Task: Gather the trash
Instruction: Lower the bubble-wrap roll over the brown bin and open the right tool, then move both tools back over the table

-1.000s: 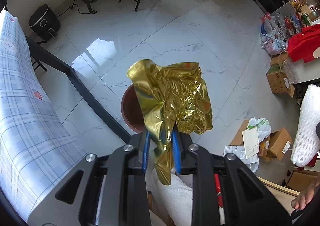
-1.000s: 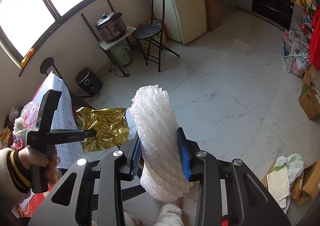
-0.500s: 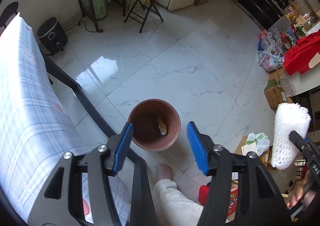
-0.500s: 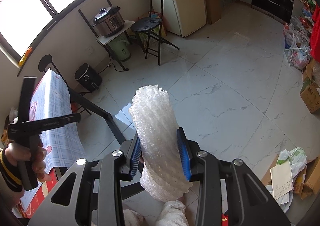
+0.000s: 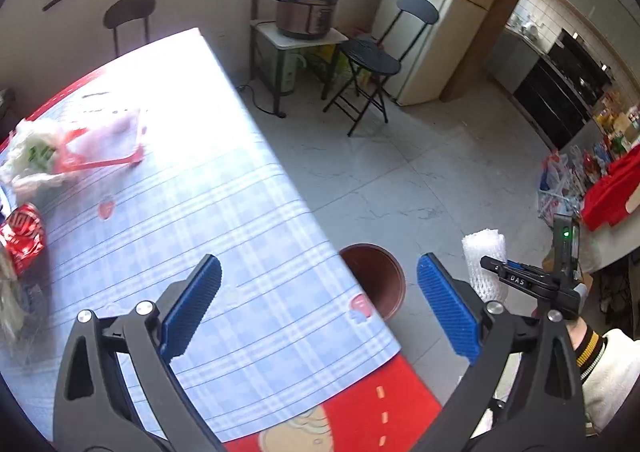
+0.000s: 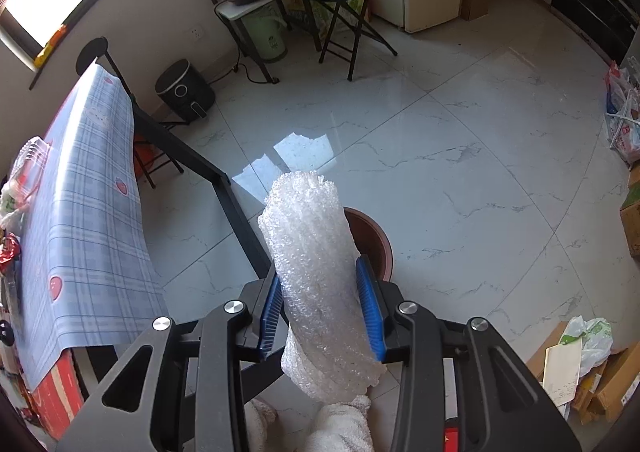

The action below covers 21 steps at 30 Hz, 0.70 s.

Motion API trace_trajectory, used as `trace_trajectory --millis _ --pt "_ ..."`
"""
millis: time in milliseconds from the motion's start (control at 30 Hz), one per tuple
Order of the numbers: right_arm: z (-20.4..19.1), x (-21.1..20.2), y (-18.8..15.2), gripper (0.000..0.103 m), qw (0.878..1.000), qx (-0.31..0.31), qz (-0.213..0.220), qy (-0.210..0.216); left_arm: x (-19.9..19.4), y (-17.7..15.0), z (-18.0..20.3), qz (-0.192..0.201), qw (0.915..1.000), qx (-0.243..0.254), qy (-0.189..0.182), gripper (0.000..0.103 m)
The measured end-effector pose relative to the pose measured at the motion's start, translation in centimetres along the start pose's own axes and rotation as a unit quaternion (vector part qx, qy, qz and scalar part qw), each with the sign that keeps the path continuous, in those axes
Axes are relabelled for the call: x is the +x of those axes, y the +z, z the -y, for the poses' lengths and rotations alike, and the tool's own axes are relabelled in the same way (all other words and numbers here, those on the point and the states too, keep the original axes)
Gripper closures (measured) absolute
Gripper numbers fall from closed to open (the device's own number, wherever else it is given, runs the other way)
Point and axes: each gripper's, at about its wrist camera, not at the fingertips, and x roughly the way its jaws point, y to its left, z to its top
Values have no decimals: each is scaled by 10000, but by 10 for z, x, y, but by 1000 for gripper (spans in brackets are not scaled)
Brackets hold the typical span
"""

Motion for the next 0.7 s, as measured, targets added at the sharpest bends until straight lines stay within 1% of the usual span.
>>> trace_trajectory --millis 167,300,367,433,533,667,700 --pt "-20 27 16 66 9998 -43 -145 -99 -29 -13 -66 126 9969 -633 452 6" --pt "-33 39 30 63 9996 -142 -182 -159 -43 -20 -103 187 9922 -1021 688 6" --pt "-36 41 35 55 9996 -144 -178 -193 -47 -23 -114 206 9905 -1127 765 6" --pt "-38 43 39 39 9996 -140 -173 -186 -50 -24 -121 227 9892 -1200 809 6" --pt "-43 44 45 28 9995 -180 -153 -210 -52 -25 -124 256 9885 -1244 817 6" --pt "-44 35 48 20 9997 -127 -85 -190 -54 -19 -116 316 9898 -1164 760 6" --pt "-45 31 49 15 9997 -138 -56 -178 -55 -18 -115 340 9902 -1145 726 6"
